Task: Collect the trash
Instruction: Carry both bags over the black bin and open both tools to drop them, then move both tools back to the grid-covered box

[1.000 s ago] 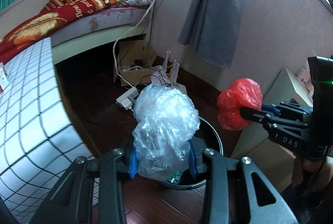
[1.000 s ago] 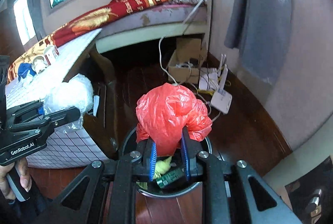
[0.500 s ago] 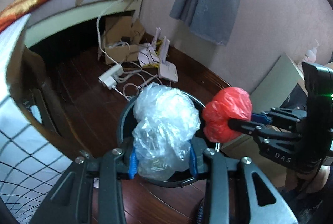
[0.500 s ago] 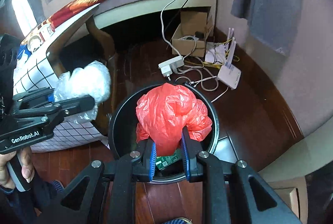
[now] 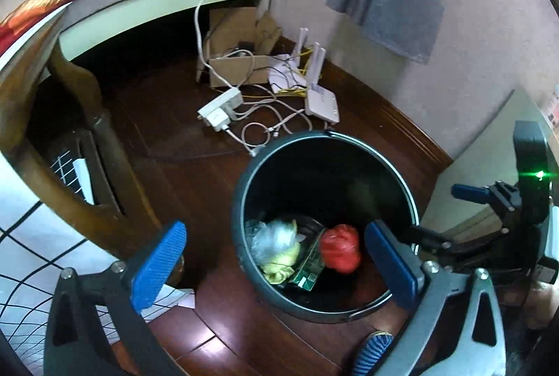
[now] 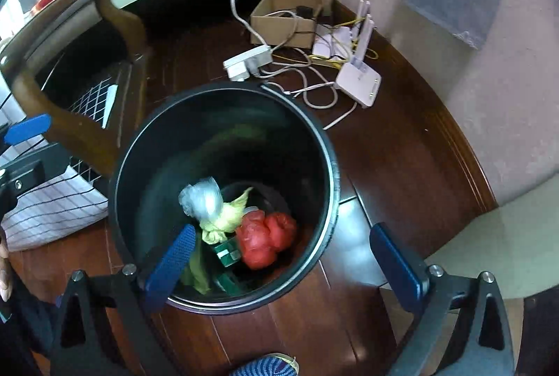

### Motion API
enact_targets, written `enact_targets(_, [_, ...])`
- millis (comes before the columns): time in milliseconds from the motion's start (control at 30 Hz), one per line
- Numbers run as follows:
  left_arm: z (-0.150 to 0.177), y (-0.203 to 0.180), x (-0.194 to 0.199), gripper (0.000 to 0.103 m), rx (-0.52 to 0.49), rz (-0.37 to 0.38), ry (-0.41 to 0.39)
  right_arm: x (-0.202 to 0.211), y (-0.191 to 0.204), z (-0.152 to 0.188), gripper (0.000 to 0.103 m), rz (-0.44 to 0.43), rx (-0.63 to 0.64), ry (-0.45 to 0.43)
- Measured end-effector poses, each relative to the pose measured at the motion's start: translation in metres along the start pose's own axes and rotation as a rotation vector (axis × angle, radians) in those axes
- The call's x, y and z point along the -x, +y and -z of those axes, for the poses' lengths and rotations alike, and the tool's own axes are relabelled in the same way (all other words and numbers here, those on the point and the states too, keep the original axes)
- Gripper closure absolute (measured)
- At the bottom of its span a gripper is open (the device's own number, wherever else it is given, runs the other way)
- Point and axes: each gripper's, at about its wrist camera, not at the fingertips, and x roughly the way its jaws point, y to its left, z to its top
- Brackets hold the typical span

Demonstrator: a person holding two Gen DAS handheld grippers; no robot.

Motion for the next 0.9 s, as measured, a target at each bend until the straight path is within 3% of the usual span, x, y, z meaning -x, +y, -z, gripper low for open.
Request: enact_targets(900, [0.003, -0.006, 0.013, 0.000, -0.038, -0.042, -0.025, 0.024, 0.015, -0.001, 0.000, -0.030, 0.002, -0.072])
